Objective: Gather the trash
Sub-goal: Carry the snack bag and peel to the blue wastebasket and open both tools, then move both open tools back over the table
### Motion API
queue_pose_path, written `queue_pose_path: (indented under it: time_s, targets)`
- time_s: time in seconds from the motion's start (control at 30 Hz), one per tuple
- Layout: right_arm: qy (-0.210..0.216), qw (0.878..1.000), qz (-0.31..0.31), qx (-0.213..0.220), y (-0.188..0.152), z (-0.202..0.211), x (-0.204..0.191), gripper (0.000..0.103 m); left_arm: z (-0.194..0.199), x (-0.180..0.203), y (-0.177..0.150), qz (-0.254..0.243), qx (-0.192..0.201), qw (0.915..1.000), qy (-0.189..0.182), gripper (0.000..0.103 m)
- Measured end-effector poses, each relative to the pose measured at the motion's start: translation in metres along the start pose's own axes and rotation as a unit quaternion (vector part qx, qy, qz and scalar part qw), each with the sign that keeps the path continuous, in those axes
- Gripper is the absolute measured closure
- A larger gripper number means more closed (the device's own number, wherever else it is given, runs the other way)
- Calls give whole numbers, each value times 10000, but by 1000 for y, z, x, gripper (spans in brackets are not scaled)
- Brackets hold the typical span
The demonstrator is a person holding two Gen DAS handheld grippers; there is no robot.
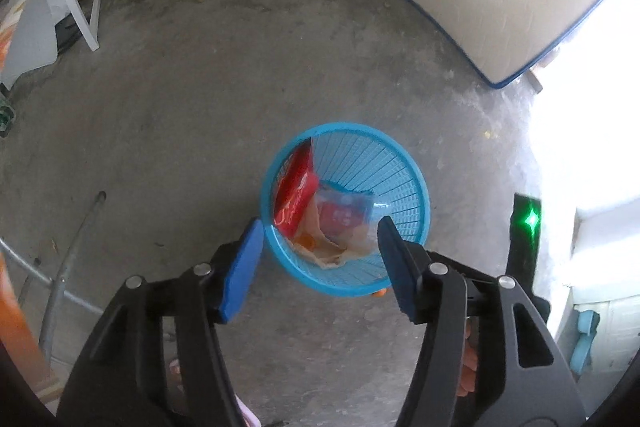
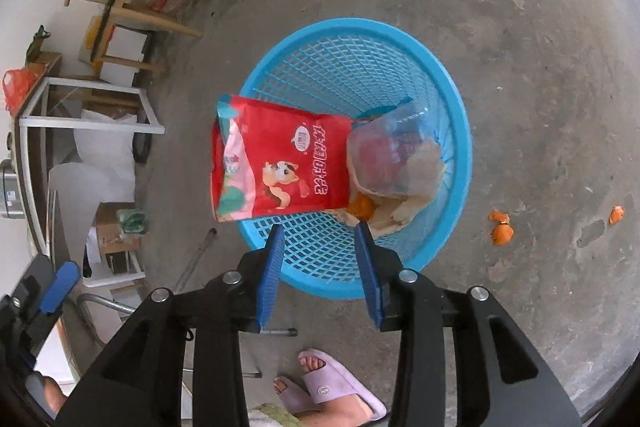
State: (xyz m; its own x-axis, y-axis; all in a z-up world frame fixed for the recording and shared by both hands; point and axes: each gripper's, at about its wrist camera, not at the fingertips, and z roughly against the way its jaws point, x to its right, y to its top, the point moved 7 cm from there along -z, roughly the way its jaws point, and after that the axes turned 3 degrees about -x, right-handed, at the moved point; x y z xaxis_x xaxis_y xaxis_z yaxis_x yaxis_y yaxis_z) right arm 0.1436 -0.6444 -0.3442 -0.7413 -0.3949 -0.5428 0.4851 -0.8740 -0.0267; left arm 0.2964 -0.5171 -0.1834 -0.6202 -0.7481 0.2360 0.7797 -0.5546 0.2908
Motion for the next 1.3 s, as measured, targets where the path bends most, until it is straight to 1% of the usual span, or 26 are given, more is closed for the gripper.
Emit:
queue_pose_path:
  time_s: [0.13,0.2,0.3,0.37,0.5,0.57,0.67,0.73,0.77,0.8,0.87,0.9,0.97,1.0,1.07,1.1,1.13,1.2,1.27,1.3]
  targets:
    - [60,9999,22,116,-9,18,8,67,31,5,-1,-34,229,9995,-216,43]
    - [157,9996,36,212,-19,34,11,66,58,5,-5,-103,397,9984,-396,39]
    - [302,9989,108,352,-37,57,13,58,96,-3,-16,-203,677,9963,-497,34]
    - [388,9982,184,424,-50,71,12,52,132,-15,-35,-243,960,9936,-550,30]
    - [624,9960,462,445,-83,96,0,48,187,-44,-86,-289,1459,9876,-495,23]
    - [716,9948,615,393,-92,104,-9,48,207,-64,-117,-279,1645,9846,-525,23]
    - [728,9914,1046,310,-104,117,-41,48,234,-105,-159,46,1898,9810,-395,23]
    - [697,9870,1407,356,-110,128,-68,48,257,-139,-191,352,2169,9753,-238,23]
    - [736,9832,1622,387,-113,134,-87,48,265,-150,-201,447,2258,9730,-184,23]
    - [787,9804,1764,398,-117,139,-100,47,278,-168,-218,616,2413,9685,-75,23]
    - [907,9714,2152,427,-128,148,-139,41,297,-196,-242,857,2615,9613,87,23]
    - [981,9646,2407,434,-137,152,-163,40,307,-210,-256,1004,2739,9563,210,22]
    - [1067,9531,2808,373,-154,152,-199,38,320,-232,-277,1178,2898,9490,389,21]
    - [1092,9481,2967,327,-163,150,-214,38,328,-246,-290,1310,3000,9434,534,20]
    - [1172,9308,3458,147,-191,143,-256,37,337,-266,-308,1510,3088,9367,666,20]
    - [1206,9251,3601,83,-201,141,-269,37,341,-278,-316,1657,3137,9325,684,20]
    - [1277,9160,3803,-42,-217,135,-289,37,343,-287,-320,1761,3173,9295,659,20]
    - [1404,9029,4055,-267,-241,126,-315,37,345,-301,-331,1954,3236,9239,584,20]
    - [1546,8866,4318,-595,-271,111,-347,37,344,-311,-336,2078,3274,9205,486,20]
    - [1633,8754,4475,-823,-288,101,-366,37,342,-317,-340,2145,3281,9191,391,20]
